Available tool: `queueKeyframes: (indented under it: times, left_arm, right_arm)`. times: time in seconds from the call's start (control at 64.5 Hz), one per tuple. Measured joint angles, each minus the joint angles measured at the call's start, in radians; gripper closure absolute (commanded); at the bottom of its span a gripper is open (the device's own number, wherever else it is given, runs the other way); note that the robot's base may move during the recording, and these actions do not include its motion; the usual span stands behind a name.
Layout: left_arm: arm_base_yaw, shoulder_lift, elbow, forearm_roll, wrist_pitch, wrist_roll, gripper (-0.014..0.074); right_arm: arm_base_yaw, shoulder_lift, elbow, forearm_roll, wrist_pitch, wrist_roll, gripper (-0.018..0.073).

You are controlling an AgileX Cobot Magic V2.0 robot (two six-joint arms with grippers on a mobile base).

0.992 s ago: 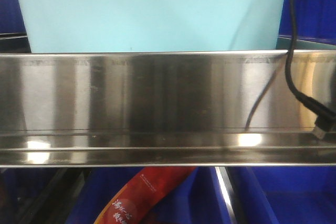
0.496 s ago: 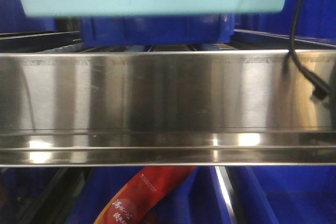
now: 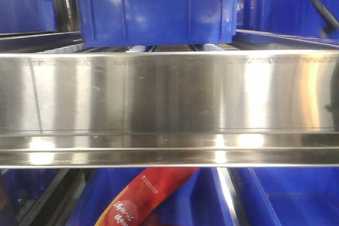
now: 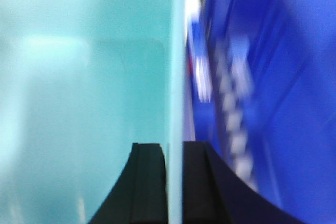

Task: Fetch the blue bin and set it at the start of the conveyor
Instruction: 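Lift the light-blue bin with both grippers and pull it off the shelf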

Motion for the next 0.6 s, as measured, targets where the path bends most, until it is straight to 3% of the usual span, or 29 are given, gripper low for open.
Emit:
queueKeyframes:
  times: [0.605]
  left_arm:
    - [-0.007, -0.004, -0.009, 0.047, -0.066, 0.0, 0.0707]
  right_arm:
    - [0.006, -0.003, -0.021, -0.03, -0.026, 0.0, 0.0712]
